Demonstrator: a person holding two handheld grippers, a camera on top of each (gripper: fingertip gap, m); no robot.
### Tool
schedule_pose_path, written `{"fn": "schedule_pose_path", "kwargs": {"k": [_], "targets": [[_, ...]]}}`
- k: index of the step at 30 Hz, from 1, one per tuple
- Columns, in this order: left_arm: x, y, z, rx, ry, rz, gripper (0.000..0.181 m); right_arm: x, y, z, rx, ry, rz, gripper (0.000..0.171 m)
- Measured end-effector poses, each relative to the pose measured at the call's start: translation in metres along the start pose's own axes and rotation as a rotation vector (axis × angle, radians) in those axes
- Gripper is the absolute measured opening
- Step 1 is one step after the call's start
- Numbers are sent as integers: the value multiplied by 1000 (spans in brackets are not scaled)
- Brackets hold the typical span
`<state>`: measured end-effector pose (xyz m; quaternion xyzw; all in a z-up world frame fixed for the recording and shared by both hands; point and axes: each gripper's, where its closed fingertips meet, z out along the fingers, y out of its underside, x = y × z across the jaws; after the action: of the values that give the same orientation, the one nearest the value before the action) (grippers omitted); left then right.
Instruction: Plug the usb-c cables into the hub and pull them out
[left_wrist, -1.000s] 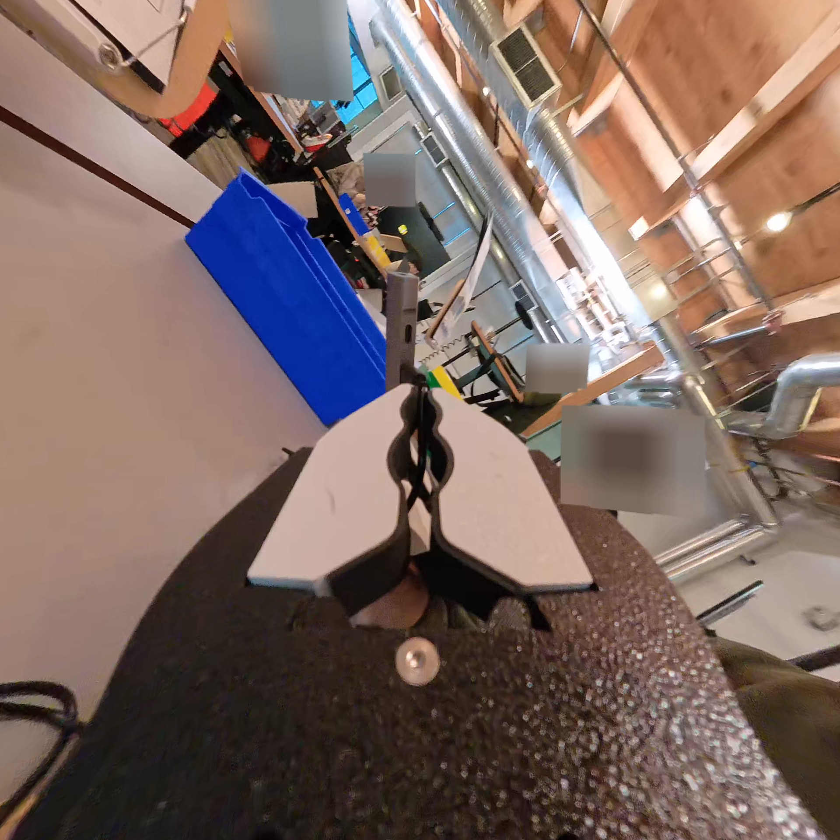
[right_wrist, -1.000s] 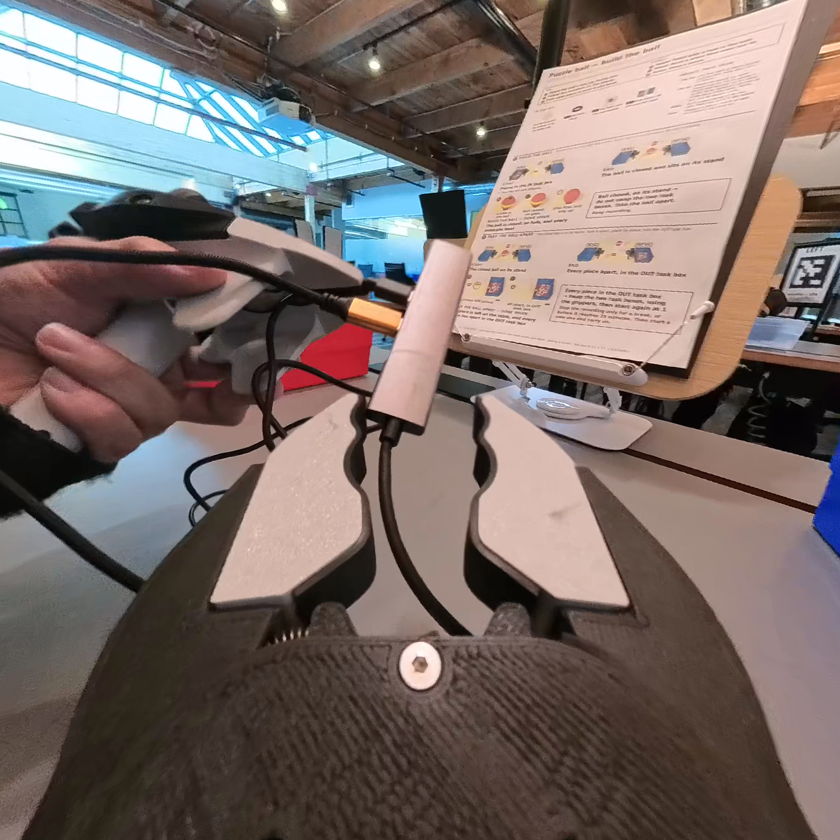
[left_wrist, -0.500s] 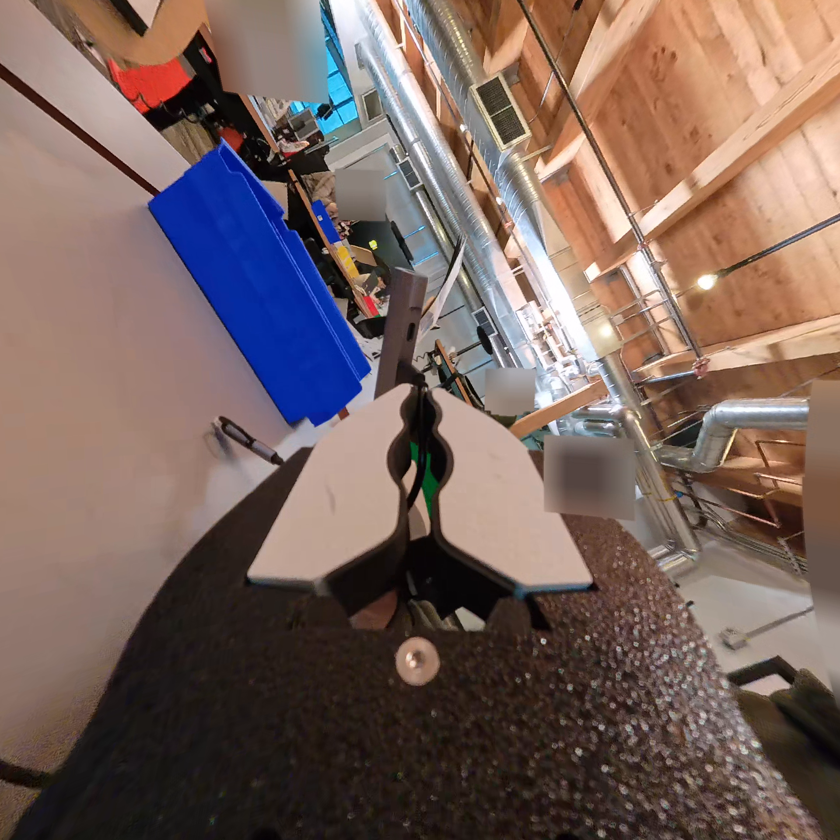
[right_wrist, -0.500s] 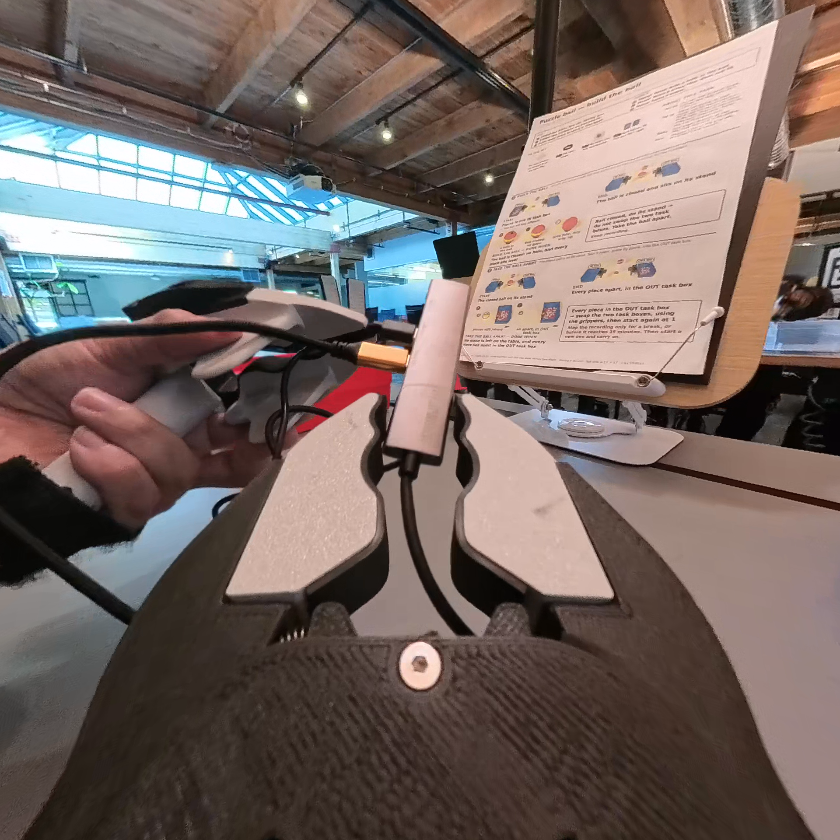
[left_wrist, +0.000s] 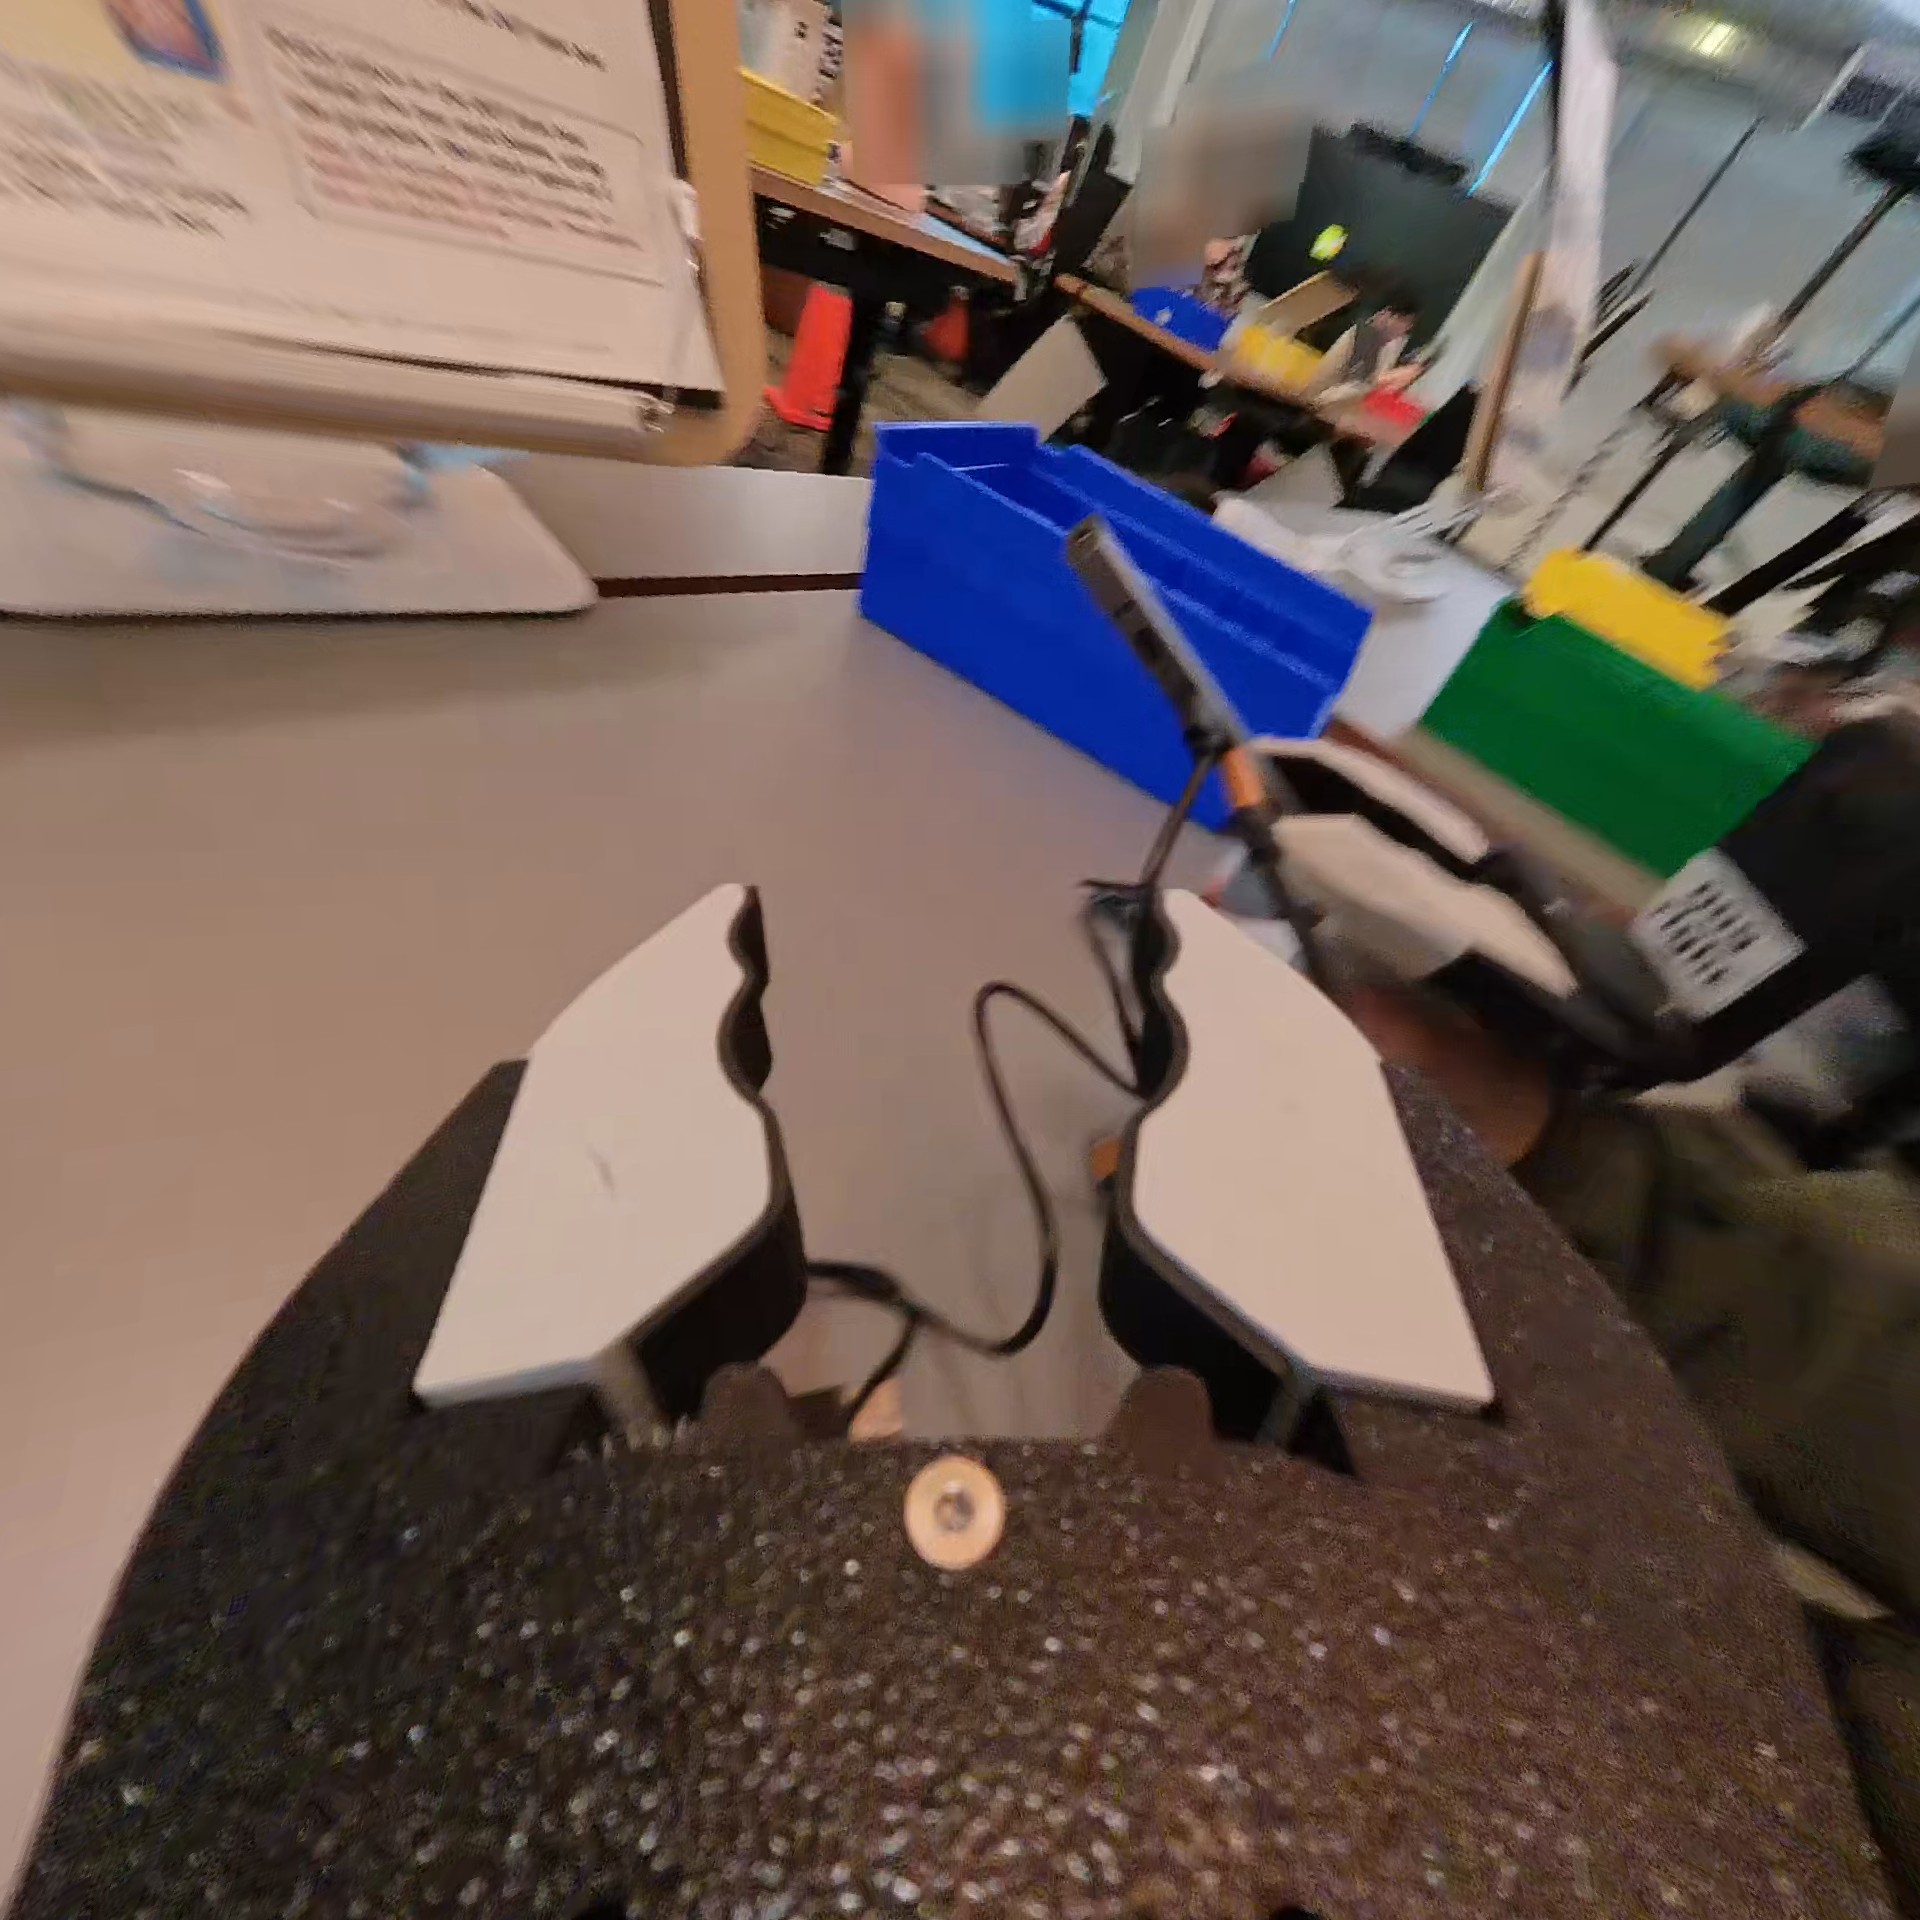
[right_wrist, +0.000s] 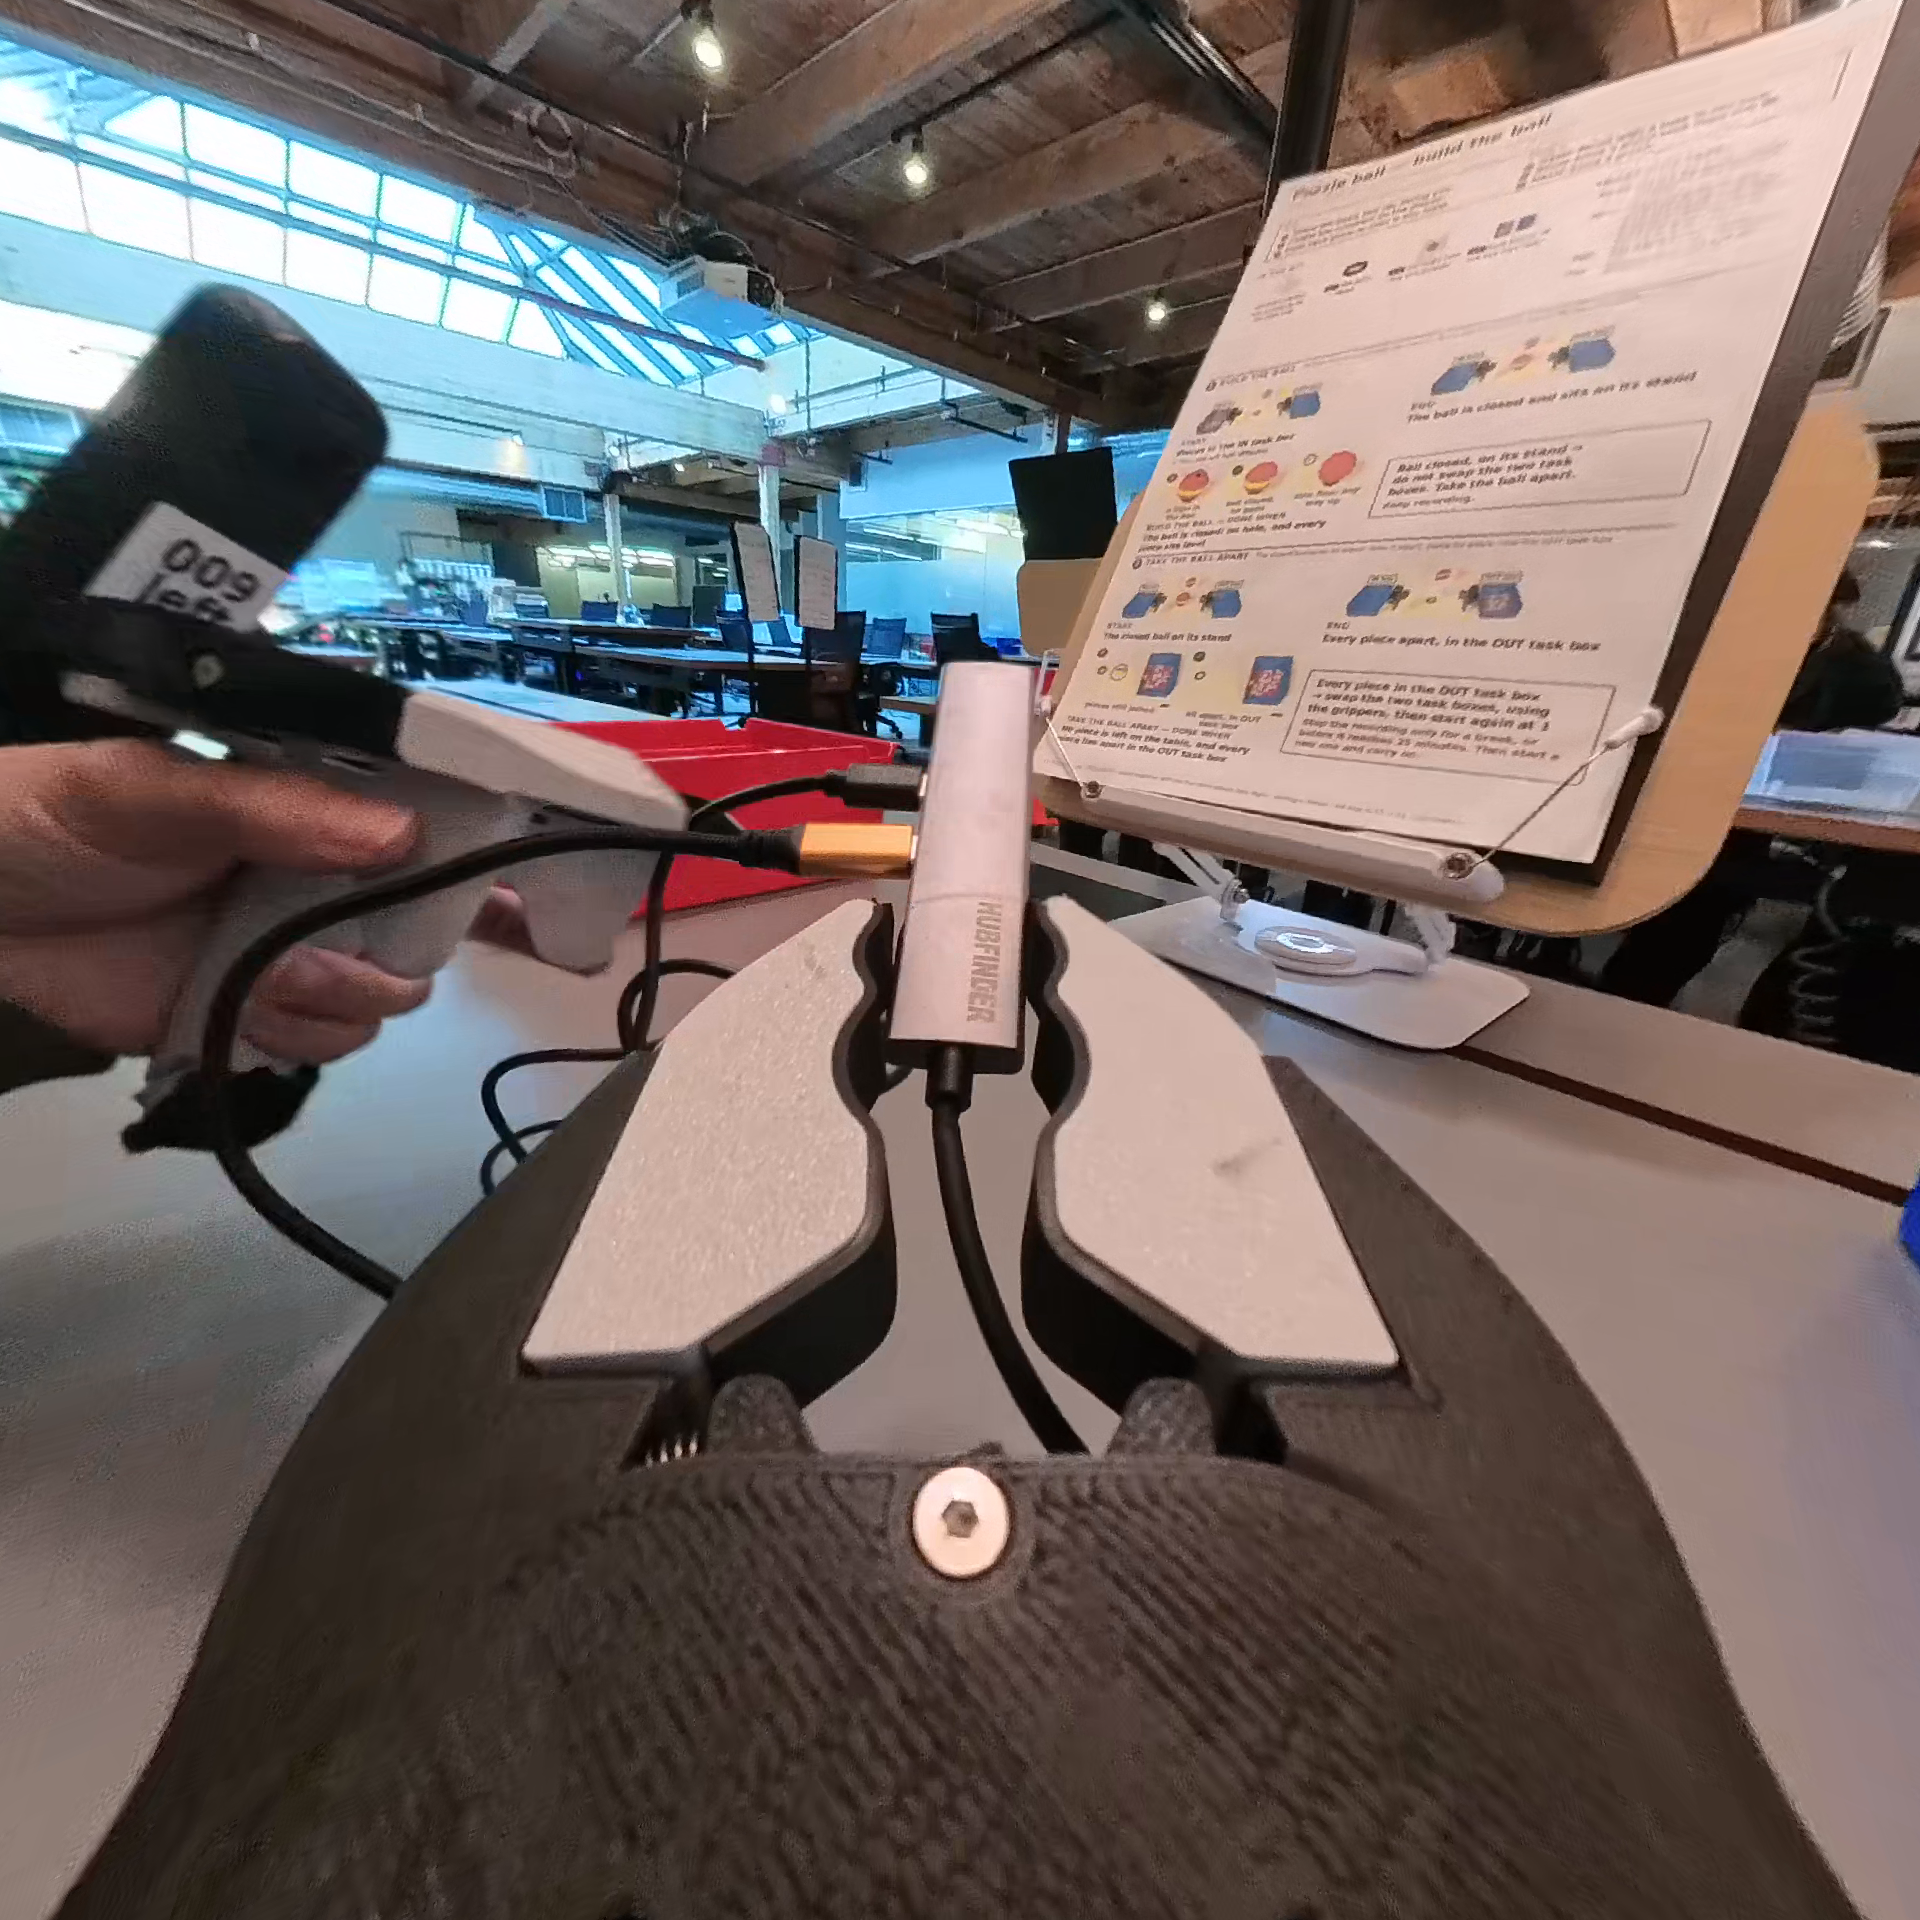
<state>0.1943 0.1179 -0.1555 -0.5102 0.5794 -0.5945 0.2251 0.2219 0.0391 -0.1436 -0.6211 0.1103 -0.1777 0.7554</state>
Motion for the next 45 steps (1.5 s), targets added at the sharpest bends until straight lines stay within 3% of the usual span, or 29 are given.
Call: {"fn": "schedule_pose_path", "kwargs": {"k": [3,6,12,15,28,33,36,38,41,45], "targets": [[-33,-1,-31,15,-139,123,72,10,-13,-5,3,25,-63,25],[-67,1,-64,76,-227,112,73,25,-41,-9,20,44,-80,25],[-93,28,-75,99,-150,-68,71,60,-96,-10,84,119,-80,25],[-89,23,-74,129,-127,-50,66,83,-132,-6,80,153,-169,25],[-85,18,-79,181,-38,-97,46,211,-398,-17,160,427,-509,25],[-79,21,-75,146,-24,-55,43,247,-461,-19,109,564,-638,24],[-76,22,-73,133,-17,-34,43,276,-472,-25,88,635,-646,25],[-75,23,-73,130,-12,-31,42,293,-454,-19,-23,637,-667,25],[-74,24,-71,118,-5,-32,41,324,-393,-16,-240,671,-749,25],[-74,22,-73,137,-6,-27,40,364,-280,-36,-520,751,-761,25]]}}
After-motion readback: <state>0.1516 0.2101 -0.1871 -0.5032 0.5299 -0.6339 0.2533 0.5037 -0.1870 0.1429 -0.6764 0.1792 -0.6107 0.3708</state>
